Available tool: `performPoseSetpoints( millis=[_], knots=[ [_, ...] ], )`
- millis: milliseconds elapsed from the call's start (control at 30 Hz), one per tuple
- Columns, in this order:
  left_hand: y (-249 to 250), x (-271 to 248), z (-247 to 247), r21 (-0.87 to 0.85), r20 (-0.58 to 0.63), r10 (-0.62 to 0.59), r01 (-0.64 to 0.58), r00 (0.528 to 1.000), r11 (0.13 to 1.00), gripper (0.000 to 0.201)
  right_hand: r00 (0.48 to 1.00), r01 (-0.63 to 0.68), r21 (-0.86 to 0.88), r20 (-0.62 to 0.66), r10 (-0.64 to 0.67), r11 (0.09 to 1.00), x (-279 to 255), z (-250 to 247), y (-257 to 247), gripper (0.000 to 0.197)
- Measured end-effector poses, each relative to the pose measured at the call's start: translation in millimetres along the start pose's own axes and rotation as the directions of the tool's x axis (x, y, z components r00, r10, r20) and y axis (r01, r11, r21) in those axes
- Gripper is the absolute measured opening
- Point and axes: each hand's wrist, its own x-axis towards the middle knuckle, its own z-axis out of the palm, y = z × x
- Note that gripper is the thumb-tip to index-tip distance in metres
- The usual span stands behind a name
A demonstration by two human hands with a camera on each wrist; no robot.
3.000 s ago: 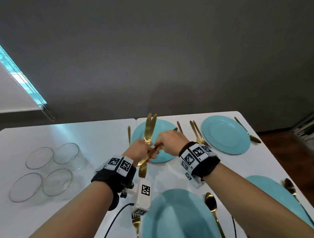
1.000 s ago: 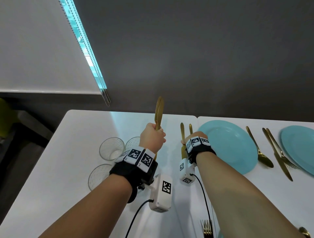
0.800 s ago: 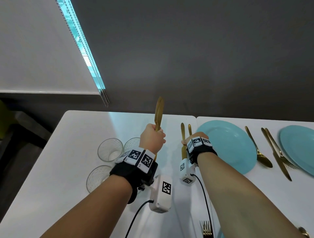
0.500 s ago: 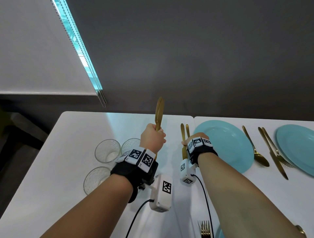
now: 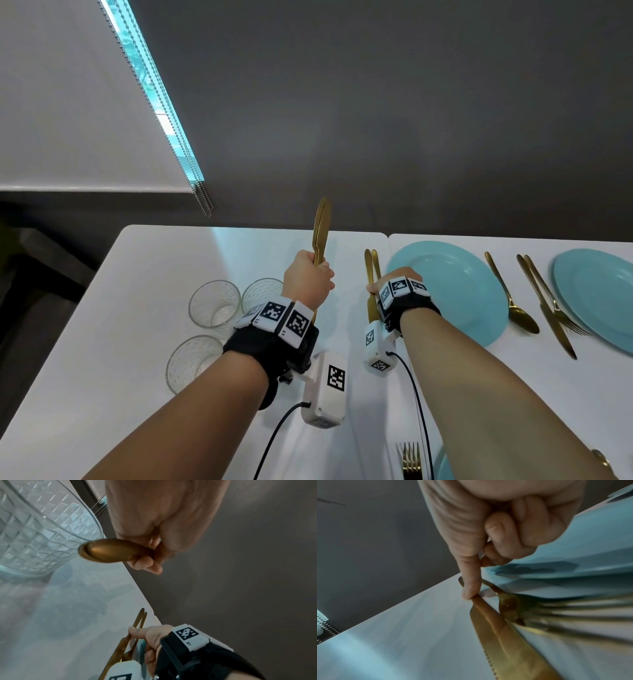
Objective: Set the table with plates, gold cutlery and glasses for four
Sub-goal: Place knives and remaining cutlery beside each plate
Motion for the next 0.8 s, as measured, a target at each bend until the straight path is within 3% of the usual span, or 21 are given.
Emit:
performPoseSetpoints(
  millis=[400, 667, 800],
  knots=[
    [-4, -6, 2, -0.022, -0.014, -0.005, 0.004, 1.000, 1.000, 0.027, 0.999, -0.040, 0.164, 0.017, 0.038, 0.986, 1, -8, -2, 0.042],
    [-7, -27, 4, -0.141, 0.048, -0.061, 0.067, 0.997, 0.988, 0.032, 0.998, -0.064, 0.137, 0.031, 0.061, 0.988, -32, -57, 1, 0.045],
    [-9, -46, 9, -0.263, 0.114, -0.073, 0.101, 0.991, 0.960, 0.032, 0.999, 0.003, 0.087, 0.033, -0.005, 0.996, -67, -75, 17, 0.039]
  ],
)
